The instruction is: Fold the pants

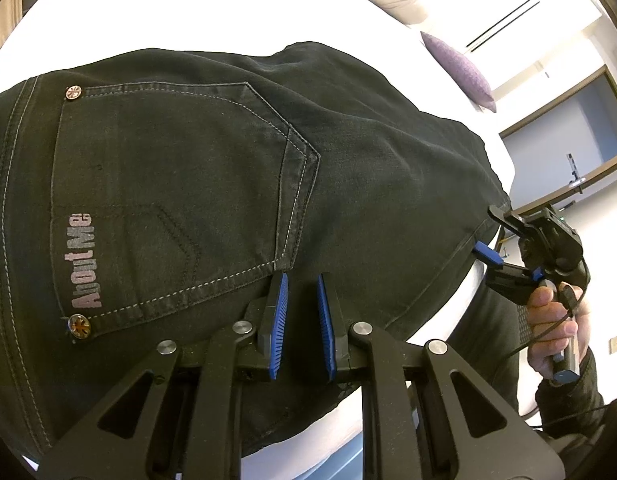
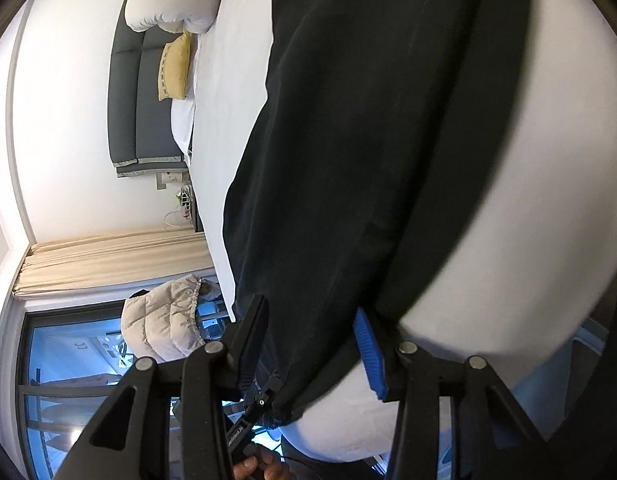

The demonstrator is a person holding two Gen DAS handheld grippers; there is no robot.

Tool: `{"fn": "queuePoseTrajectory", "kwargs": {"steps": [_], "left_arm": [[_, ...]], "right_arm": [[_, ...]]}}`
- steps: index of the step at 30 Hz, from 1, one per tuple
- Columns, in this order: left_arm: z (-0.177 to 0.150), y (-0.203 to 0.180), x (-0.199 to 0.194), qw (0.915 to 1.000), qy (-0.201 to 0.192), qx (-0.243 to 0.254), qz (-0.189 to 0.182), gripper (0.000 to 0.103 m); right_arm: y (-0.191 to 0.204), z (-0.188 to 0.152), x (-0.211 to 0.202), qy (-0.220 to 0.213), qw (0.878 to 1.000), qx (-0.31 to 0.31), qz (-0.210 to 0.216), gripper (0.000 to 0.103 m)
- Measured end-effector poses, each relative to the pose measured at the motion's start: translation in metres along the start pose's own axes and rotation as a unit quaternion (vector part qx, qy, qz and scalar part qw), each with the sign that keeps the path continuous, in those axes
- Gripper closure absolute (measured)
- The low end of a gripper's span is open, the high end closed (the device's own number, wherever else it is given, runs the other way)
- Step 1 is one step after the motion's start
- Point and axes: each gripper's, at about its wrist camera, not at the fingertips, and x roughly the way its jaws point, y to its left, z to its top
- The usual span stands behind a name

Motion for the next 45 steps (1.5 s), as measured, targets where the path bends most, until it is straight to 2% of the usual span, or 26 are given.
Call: {"fn": "queuePoseTrajectory", "kwargs": {"steps": [1,3,4,6,13,20,22,24,26,27,29,31,33,36,37,38,43,45], "left_arm": [[0.0,0.0,0.0,1.0,0.0,0.001,0.0,0.088],[0.0,0.001,0.0,1.0,0.0,0.0,-0.001,0.088],[0.0,0.001,0.0,1.0,0.001,0.0,-0.001,0.088],[0.001,0.001,0.0,1.0,0.001,0.001,-0.001,0.088],[0.003,-0.003,-0.001,0.9999,0.007,0.009,0.002,0.088],[0.003,-0.009,-0.007,0.9996,0.008,0.022,0.017,0.088],[0.003,-0.007,-0.007,0.9997,0.005,0.018,0.013,0.088],[0.002,-0.002,-0.007,1.0,0.002,0.005,0.0,0.088],[0.002,-0.001,-0.006,1.0,0.001,0.001,-0.004,0.088],[0.002,-0.001,-0.005,1.0,0.001,0.003,-0.002,0.088],[0.0,-0.002,-0.005,1.0,0.001,0.007,0.0,0.088],[0.0,-0.002,-0.005,1.0,0.001,0.006,0.001,0.088],[-0.001,0.0,-0.006,1.0,0.001,0.004,0.001,0.088],[-0.002,-0.001,-0.006,1.0,0.001,0.005,0.004,0.088],[-0.003,-0.001,-0.006,1.0,0.001,0.005,0.004,0.088],[-0.003,0.0,-0.006,1.0,0.001,0.005,0.004,0.088],[-0.003,0.0,-0.005,1.0,0.001,0.005,0.005,0.088],[-0.002,-0.001,-0.005,0.9999,0.003,0.007,0.007,0.088]], "right_arm": [[0.001,0.0,0.001,-0.002,1.0,0.001,0.007,0.057],[0.002,0.0,0.006,0.004,1.0,-0.007,0.011,0.072],[0.002,0.0,0.008,0.005,1.0,-0.011,0.005,0.093],[-0.001,-0.001,0.007,-0.001,1.0,-0.013,-0.009,0.098],[0.007,-0.014,-0.008,-0.033,0.996,-0.057,-0.056,0.1],[-0.002,-0.016,-0.012,-0.032,0.996,-0.058,-0.064,0.101],[-0.002,-0.014,-0.009,-0.021,0.996,-0.064,-0.053,0.101],[-0.012,-0.008,-0.012,-0.017,0.999,-0.028,-0.017,0.097],[-0.023,-0.001,-0.022,-0.034,0.999,0.004,0.015,0.087],[-0.024,0.002,-0.027,-0.05,0.999,0.007,0.021,0.083],[-0.02,0.011,-0.039,-0.082,0.996,0.001,0.024,0.068],[-0.018,0.022,-0.046,-0.106,0.994,0.003,0.027,0.063],[-0.021,0.037,-0.053,-0.131,0.991,0.021,0.031,0.064],[-0.034,0.058,-0.066,-0.166,0.983,0.058,0.048,0.075],[-0.036,0.063,-0.07,-0.175,0.982,0.06,0.042,0.085],[-0.037,0.067,-0.074,-0.178,0.982,0.058,0.029,0.099],[-0.032,0.068,-0.08,-0.18,0.983,0.029,-0.026,0.101],[-0.034,0.069,-0.084,-0.183,0.982,0.028,-0.03,0.101]]}}
